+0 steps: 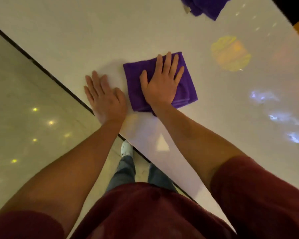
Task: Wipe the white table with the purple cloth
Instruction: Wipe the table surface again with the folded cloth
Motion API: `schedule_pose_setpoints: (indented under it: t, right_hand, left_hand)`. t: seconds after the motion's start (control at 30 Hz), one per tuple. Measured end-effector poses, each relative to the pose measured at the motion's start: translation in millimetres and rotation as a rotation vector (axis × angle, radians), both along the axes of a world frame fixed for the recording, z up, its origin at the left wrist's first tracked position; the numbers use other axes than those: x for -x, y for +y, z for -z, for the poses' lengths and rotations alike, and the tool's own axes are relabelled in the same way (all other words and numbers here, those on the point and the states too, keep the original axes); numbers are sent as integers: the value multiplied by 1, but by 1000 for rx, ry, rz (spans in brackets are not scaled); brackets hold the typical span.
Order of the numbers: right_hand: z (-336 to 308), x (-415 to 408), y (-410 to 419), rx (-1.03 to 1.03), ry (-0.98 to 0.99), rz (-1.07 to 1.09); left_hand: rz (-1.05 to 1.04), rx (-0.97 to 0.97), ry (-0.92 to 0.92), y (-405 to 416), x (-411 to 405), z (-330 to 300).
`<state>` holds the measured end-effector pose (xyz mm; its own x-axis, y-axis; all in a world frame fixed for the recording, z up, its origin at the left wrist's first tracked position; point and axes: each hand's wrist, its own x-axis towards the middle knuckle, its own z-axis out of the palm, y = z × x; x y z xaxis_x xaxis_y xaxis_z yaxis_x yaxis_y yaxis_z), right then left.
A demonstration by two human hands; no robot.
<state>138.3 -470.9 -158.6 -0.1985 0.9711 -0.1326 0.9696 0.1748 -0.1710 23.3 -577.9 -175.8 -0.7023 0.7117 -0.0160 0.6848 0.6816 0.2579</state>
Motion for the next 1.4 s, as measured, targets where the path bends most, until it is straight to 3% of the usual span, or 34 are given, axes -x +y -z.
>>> schedule_pose_setpoints:
  t: [0.17, 0.33, 0.47, 0.77, 0.87, 1.0, 1.23, 1.4]
  right_hand:
    - [-3, 65, 90, -58, -16, -82]
    - [2, 72, 105, -79, 57, -134]
    - [-2, 31, 55, -63, 6, -311]
    - [0, -161, -126, -34, 99, -290]
    - [6, -191, -145, -45, 76, -294]
    - [11, -156, -107, -66, 66, -273]
    - [5, -19, 28, -122, 85, -127]
    - [10, 41, 84, -99, 79, -173]
  left_hand:
    - [0, 1, 23, 1, 4, 5]
    - [-26, -18, 40, 1, 4, 7]
    - [-50, 7, 22, 0, 2, 1]
    - [-2, 92, 68, -5, -3, -5]
    - [-6, 111, 72, -3, -3, -5]
    - [-13, 107, 85, -1, -4, -2]
    - [-29, 101, 108, 4, -4, -2]
    - [-38, 106, 85, 2, -1, 2]
